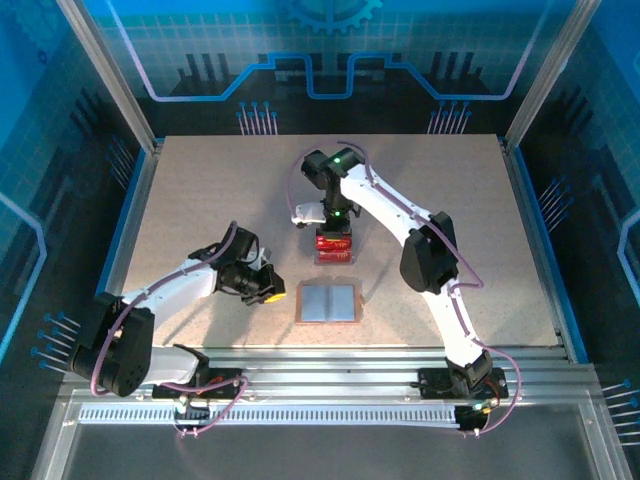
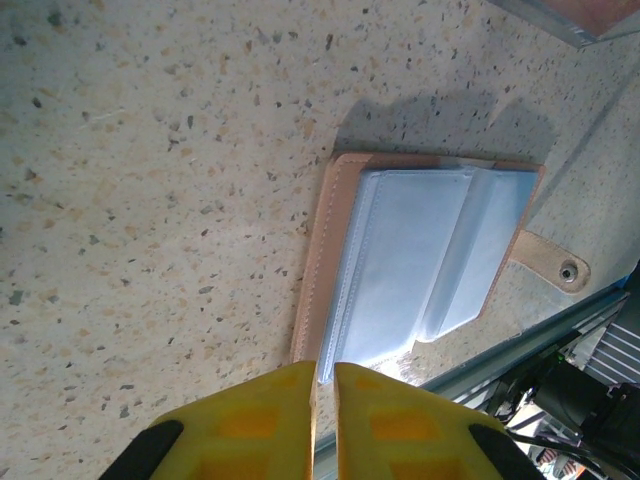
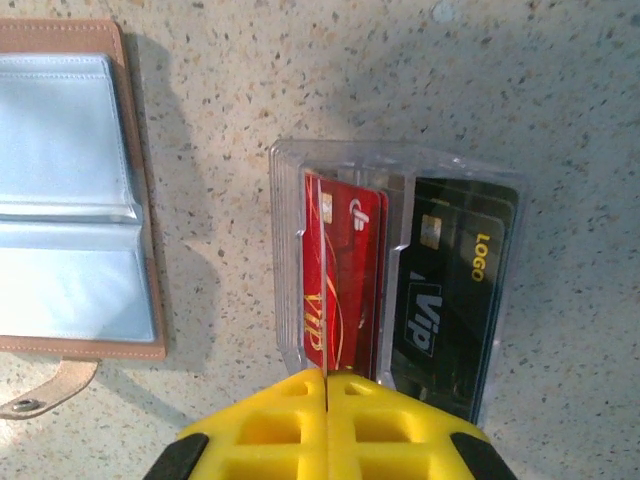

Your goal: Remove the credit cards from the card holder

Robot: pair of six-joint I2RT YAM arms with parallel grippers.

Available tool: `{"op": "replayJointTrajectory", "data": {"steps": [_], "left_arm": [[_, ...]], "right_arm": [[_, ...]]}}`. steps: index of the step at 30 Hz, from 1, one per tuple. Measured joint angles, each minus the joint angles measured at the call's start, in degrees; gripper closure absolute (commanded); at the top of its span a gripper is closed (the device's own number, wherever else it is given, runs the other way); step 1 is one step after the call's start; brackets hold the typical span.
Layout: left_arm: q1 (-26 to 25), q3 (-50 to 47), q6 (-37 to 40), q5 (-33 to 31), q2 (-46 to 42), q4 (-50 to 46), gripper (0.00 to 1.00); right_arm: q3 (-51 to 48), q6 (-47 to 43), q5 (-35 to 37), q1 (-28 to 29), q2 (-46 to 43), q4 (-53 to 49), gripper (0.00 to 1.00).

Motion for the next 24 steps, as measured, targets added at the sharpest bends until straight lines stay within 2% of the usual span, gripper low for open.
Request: {"op": "replayJointTrajectory", "data": {"steps": [21, 22, 24], "left_arm": [[0.37, -0.74, -0.11, -0.17, -0.81, -0.17, 0.87], [0.37, -0.74, -0.11, -0.17, -0.87, -0.2, 0.87], [0.37, -0.76, -0.11, -0.17, -1.11, -0.2, 0.87]], "right_arm": [[2.03, 0.22, -2.14, -0.52, 5.31, -1.31, 1.0], [2.23, 0.26, -2.29, -0.55, 5.53, -1.33, 0.99], [2.49, 0.5, -2.67, -0.66, 5.9, -1.29, 0.9]]}}
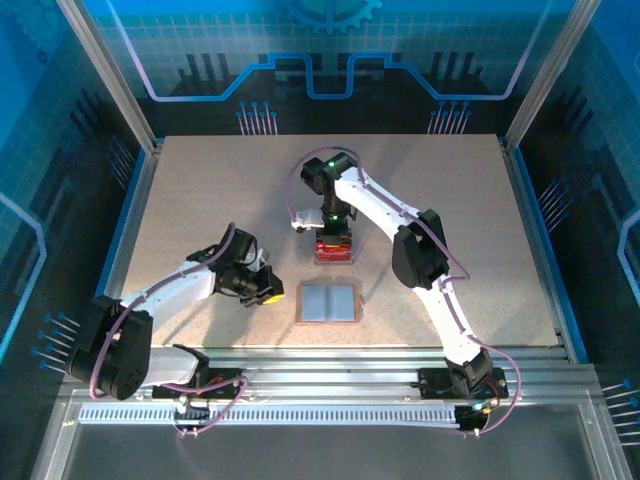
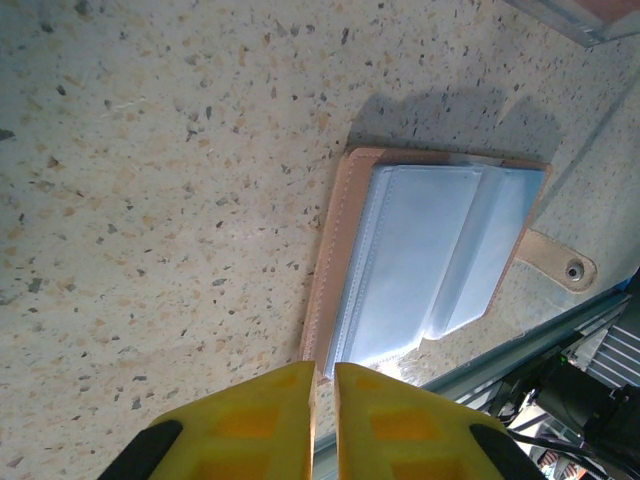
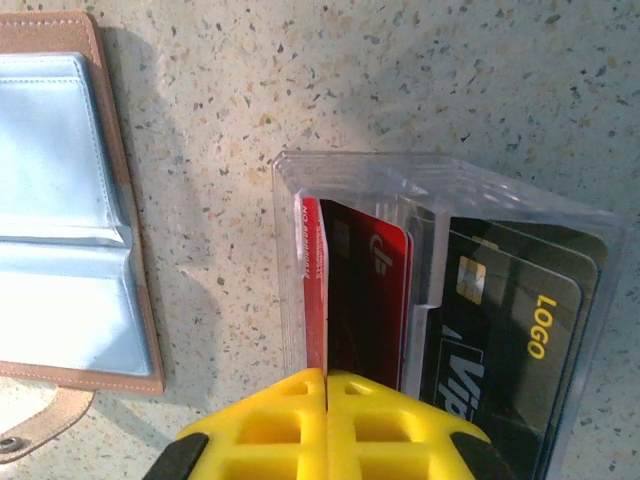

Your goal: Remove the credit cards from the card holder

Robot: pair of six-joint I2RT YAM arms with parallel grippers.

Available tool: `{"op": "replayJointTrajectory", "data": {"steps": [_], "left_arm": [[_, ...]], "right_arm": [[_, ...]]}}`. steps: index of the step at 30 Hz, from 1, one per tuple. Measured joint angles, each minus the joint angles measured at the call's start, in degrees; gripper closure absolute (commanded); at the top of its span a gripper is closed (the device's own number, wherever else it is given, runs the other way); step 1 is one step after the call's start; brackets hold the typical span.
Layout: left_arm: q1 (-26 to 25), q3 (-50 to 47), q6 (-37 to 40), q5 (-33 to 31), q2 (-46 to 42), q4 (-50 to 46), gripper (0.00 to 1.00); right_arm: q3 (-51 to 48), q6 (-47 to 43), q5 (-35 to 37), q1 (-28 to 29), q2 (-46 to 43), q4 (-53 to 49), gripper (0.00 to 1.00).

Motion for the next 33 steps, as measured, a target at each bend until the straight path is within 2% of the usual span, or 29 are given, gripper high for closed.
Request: {"op": "replayJointTrajectory", "data": {"steps": [5, 15, 19, 21, 26, 27, 28, 29, 33], "left_arm": [[0.07, -0.11, 0.0, 0.0, -0.39, 0.02, 0.87], [0.13, -0.2, -0.02, 0.02, -0.35, 0.13, 0.86], [0.26, -0.24, -0.07, -0.02, 0.37, 0.72, 0.77], [0.39, -0.26, -0.11, -0.31, 1.29, 1.51, 0.67], [0.85, 0.81, 0.61, -2.01, 5.14, 1.97, 0.3], [0.9, 1.49, 1.18, -2.49, 5.84, 1.97, 0.24], [0.96, 2.4, 1.55, -2.86, 6.54, 2.01, 0.19], [1.07, 3.39, 1.9, -3.23, 7.21, 2.03, 0.01], [2.03, 7.21, 3.58, -4.79, 9.64, 2.23, 0.01]], "right_arm": [[0.17, 0.9, 0.11, -0.11, 0.35, -0.04, 0.76], [0.59, 3.28, 0.74, -0.09, -1.53, -0.28, 0.71], [-4.85, 5.64, 0.61, -0.09, -7.89, 2.6, 0.66], [-9.79, 7.13, 0.48, -0.11, -12.41, 4.98, 0.61], [-24.52, 11.39, 0.98, -0.22, -23.71, 13.2, 0.49], [-27.45, 12.35, 1.25, -0.37, -25.66, 14.93, 0.39], [-29.97, 13.49, 1.46, -0.52, -27.32, 16.37, 0.23], [-33.03, 14.29, 1.75, -0.85, -29.18, 18.34, 0.0], [-44.28, 17.29, 2.8, -3.04, -36.02, 25.79, 0.0]]}}
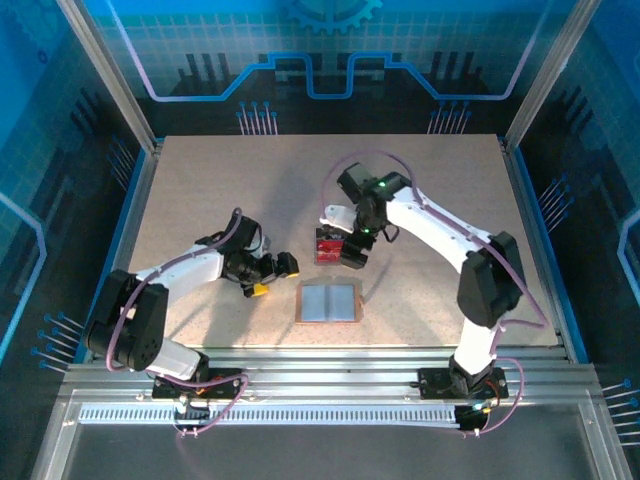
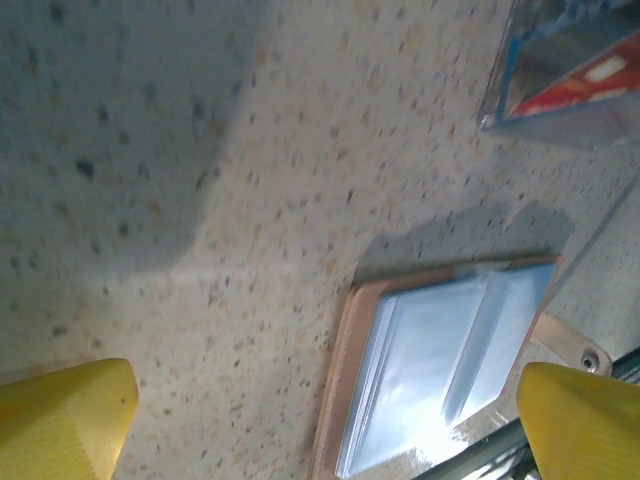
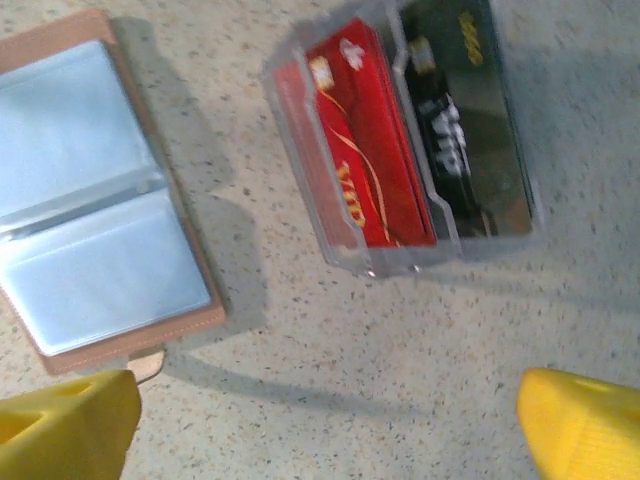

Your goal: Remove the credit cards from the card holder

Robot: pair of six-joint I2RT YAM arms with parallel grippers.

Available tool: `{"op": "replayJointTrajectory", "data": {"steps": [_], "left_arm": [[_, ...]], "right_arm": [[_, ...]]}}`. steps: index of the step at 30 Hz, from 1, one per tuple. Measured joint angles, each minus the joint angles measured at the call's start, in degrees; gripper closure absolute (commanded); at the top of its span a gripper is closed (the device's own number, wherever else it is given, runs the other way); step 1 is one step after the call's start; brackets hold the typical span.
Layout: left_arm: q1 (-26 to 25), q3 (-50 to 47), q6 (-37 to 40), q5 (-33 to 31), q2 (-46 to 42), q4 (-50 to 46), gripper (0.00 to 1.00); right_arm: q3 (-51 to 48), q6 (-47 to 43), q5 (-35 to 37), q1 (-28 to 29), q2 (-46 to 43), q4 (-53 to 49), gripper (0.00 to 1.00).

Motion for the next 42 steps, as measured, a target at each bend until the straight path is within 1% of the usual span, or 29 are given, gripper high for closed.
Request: {"op": "replayJointTrajectory", "data": {"steps": [4, 6, 10, 14, 19, 21, 23, 26, 30, 33, 35, 37, 40, 42], "left_arm": [[1.09, 2.8, 2.25, -3.61, 1.22, -0.52, 0.01], [1.27, 4.68, 4.07, -7.74, 1.73, -1.38, 0.01], [1.55, 7.8, 8.85, -18.86, 2.36, -1.77, 0.01], [1.75, 7.72, 13.73, -31.47, 2.25, -0.02, 0.01], [2.47, 5.53, 18.05, -44.44, 0.28, 6.01, 0.01], [2.67, 3.93, 20.31, -48.24, -0.79, 10.64, 0.01], [3.21, 1.81, 22.67, -50.56, -1.42, 16.59, 0.01], [4.66, -2.29, 27.32, -51.25, -1.31, 26.97, 0.01], [5.42, -6.38, 33.07, -50.95, 0.35, 38.21, 0.01], [6.38, -9.42, 35.58, -48.7, 1.55, 46.31, 0.01], [8.52, -12.39, 35.67, -46.1, 1.77, 52.15, 0.01], [11.41, -15.8, 35.36, -42.8, 1.77, 57.09, 0.01], [15.67, -20.13, 34.86, -36.83, 2.62, 64.37, 0.01], [16.79, -21.55, 34.34, -33.66, 3.61, 67.21, 0.01]], "right_arm": [[-10.71, 3.04, 0.59, -3.32, -7.19, 8.13, 0.0], [-16.13, 4.7, 0.98, -5.14, -10.95, 12.85, 0.0], [-27.02, 9.22, 2.14, -8.74, -17.07, 24.9, 0.0], [-37.16, 14.71, 4.04, -13.16, -19.85, 37.48, 0.0], [-47.67, 20.92, 6.23, -21.11, -20.26, 52.15, 0.0], [-51.15, 22.64, 6.88, -23.58, -20.26, 58.14, 0.0], [-53.64, 24.52, 7.5, -25.77, -20.26, 63.21, 0.0], [-56.85, 26.49, 7.43, -27.63, -20.33, 73.2, 0.0], [-60.5, 27.65, 6.73, -27.93, -20.35, 84.19, 0.0], [-63.58, 28.02, 6.69, -28.04, -19.26, 94.33, 0.0], [-65.96, 28.48, 6.73, -28.39, -16.06, 102.2, 0.0], [-66.9, 29.03, 6.4, -29.07, -13.75, 104.28, 0.0], [-66.58, 29.29, 5.38, -30.14, -13.14, 104.5, 0.0], [-65.59, 29.29, 4.48, -30.23, -13.14, 104.69, 0.0]]}}
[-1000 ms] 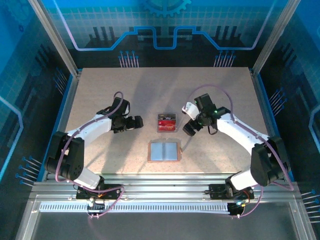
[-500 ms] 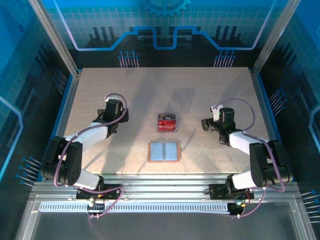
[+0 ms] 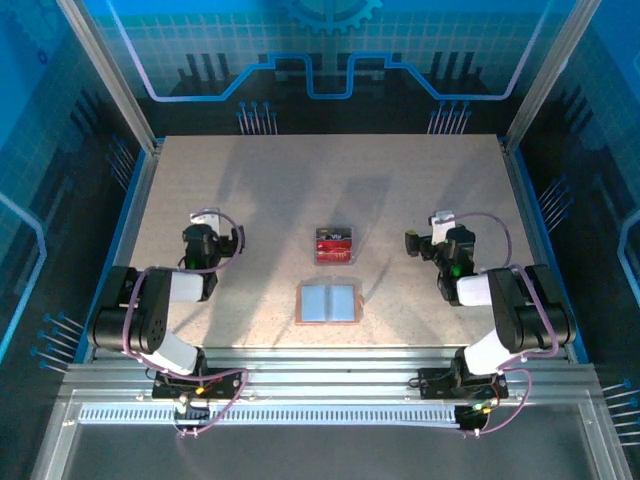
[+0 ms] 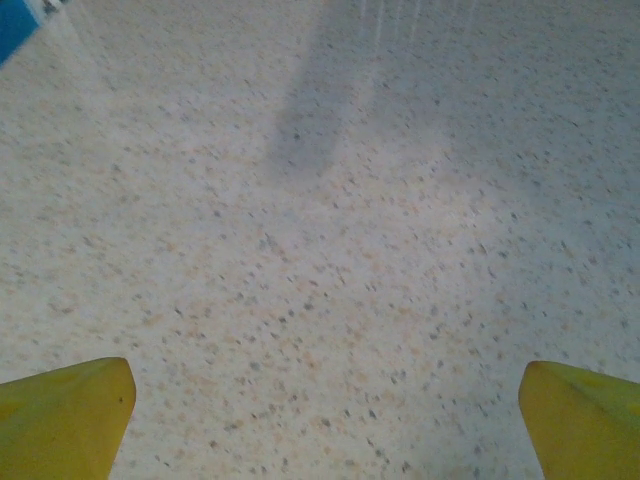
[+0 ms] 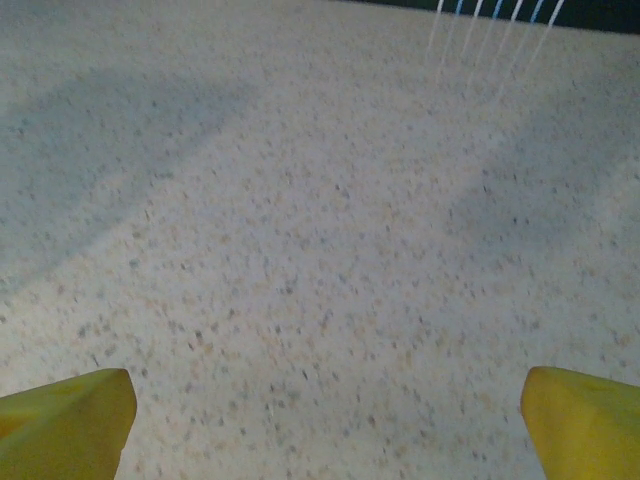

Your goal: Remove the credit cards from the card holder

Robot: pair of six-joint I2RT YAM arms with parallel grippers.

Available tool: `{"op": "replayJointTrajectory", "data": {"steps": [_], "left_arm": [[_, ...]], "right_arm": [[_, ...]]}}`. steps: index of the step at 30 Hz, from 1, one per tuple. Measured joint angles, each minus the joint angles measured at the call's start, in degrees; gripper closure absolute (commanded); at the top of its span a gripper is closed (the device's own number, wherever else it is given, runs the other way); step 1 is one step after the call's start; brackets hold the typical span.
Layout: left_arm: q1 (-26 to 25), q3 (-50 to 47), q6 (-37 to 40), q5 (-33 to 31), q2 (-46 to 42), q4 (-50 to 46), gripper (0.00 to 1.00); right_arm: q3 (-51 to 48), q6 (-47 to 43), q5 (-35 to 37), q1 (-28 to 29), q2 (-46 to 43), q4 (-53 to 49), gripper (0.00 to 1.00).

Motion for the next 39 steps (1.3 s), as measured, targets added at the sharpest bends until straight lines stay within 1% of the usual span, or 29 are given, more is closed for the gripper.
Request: {"op": "replayJointTrajectory", "data": {"steps": [3, 7, 17, 39], "left_arm": [[0.13, -0.2, -0.04, 4.04, 0.52, 2.36, 0.01], [-0.33, -0.2, -0.02, 5.4, 0.52, 5.14, 0.01], [-1.51, -0.31, 0.17, 5.51, 0.52, 8.24, 0.01], [-1.51, -0.31, 0.17, 5.53, 0.52, 8.5, 0.01]], "right_arm": [[0.87, 0.0, -0.61, 0.0, 0.0, 0.57, 0.0], [0.92, -0.04, -1.33, 0.02, 0.0, 0.72, 0.0], [0.92, -0.04, -1.66, 0.02, 0.0, 0.7, 0.0], [0.92, -0.02, -1.66, 0.02, 0.0, 0.7, 0.0]]}}
